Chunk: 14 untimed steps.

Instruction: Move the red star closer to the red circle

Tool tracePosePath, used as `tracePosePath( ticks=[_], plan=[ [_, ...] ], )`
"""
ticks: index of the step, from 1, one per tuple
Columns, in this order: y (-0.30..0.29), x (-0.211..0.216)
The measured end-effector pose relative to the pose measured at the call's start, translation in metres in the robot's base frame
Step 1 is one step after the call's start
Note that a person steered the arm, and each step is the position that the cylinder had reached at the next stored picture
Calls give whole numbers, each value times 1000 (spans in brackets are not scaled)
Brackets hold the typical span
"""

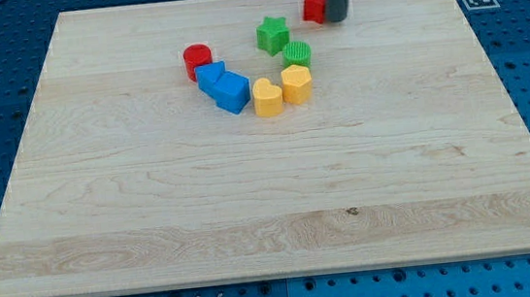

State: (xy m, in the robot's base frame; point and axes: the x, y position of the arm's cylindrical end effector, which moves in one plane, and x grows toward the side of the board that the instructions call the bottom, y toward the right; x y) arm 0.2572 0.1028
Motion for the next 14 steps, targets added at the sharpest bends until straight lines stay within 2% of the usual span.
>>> tracePosePath(
  ticks=[1, 3, 4, 6, 10, 11, 12, 14],
  plan=[
    [-10, -9],
    [61, -10],
    [54, -27],
    [4, -51],
    [-138, -47],
    [-154, -54],
    [-143, -65],
    [-72, -62]
  ],
)
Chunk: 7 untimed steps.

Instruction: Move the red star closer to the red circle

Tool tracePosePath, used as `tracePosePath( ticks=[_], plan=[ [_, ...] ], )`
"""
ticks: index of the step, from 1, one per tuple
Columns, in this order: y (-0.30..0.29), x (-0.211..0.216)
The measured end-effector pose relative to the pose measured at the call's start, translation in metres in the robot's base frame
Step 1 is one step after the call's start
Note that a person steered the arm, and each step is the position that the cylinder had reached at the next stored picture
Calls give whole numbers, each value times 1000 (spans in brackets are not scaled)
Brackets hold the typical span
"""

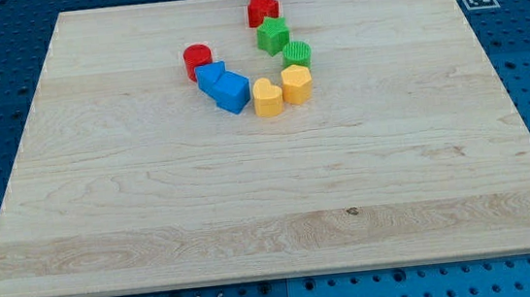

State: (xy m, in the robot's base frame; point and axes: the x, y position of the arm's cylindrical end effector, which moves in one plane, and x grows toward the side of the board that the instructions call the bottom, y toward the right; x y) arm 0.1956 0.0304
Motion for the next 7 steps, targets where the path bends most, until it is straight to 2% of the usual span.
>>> tracePosePath(
  ticks=[1, 2, 3, 4, 5, 7],
  plan=[
    [27, 5],
    [30, 33],
    [20, 58],
    [-12, 64],
    [-31, 59],
    [4, 38]
  ],
)
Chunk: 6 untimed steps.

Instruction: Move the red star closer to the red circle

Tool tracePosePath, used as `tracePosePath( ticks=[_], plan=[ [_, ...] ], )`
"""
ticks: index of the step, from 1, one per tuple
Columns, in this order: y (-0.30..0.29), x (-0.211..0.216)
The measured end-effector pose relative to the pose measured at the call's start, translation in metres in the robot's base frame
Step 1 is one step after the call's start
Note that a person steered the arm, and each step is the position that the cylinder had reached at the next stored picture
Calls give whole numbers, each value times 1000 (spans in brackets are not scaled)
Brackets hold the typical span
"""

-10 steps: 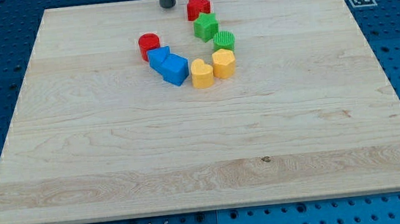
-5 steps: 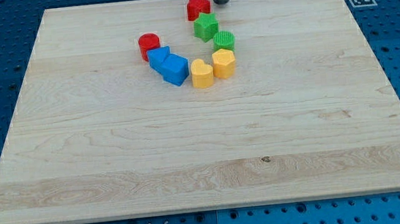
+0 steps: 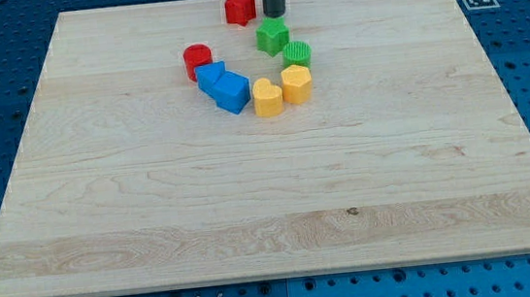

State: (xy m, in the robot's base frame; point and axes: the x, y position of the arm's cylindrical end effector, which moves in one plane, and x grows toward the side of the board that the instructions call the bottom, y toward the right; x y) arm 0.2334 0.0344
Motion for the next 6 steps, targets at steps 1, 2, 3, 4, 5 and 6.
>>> tracePosePath(
  ticks=[1, 2, 3, 4, 5, 6],
  plan=[
    [-3, -10],
    [-25, -11],
    [-60, -11],
    [-84, -11],
    [-102, -11],
    [-110, -26]
  ],
)
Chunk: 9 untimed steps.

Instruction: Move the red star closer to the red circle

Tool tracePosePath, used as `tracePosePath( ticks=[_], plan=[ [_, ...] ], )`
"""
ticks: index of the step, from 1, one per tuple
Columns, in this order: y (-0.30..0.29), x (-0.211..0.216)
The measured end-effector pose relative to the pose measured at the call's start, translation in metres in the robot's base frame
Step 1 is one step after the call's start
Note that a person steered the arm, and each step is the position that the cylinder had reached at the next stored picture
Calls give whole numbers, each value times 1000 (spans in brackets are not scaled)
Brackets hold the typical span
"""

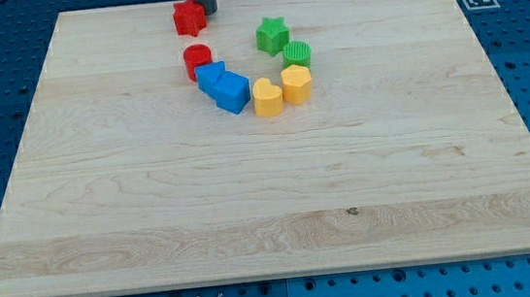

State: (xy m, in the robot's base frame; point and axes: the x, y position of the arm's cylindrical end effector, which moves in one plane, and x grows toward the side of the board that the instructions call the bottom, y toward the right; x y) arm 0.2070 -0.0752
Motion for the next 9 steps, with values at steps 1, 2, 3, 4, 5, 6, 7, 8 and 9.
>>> tracePosePath(
  ticks=[1, 2, 3, 4, 5, 6, 7, 8, 9],
  plan=[
    [-17, -15],
    [-39, -14],
    [-43, -10],
    [-37, -8],
    [-29, 0],
    [-23, 13],
    [-21, 28],
    [-19, 41],
    [-19, 53]
  ],
)
